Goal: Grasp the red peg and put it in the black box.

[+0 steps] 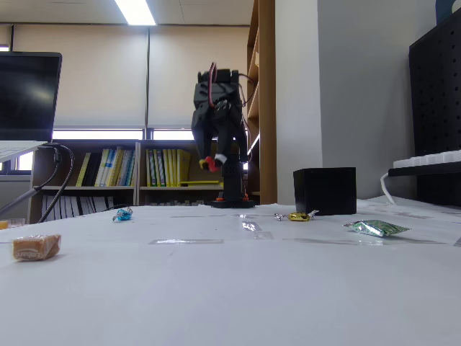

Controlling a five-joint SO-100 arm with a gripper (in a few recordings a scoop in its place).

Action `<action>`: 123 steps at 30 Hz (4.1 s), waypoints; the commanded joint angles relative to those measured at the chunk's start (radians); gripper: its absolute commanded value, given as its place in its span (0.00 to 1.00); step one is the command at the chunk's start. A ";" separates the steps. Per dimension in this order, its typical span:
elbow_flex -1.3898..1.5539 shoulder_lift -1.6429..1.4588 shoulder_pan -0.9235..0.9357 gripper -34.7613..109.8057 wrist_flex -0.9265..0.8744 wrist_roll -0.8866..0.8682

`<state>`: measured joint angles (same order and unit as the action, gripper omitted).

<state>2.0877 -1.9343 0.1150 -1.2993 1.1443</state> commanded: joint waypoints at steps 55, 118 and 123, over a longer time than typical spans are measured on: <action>-0.129 0.189 -0.856 0.24 -0.256 -0.480; -0.040 0.212 -0.799 0.24 -0.287 -0.523; -0.038 0.215 -0.796 0.24 -0.293 -0.509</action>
<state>1.9635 -1.7840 -0.6826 -1.5785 0.6213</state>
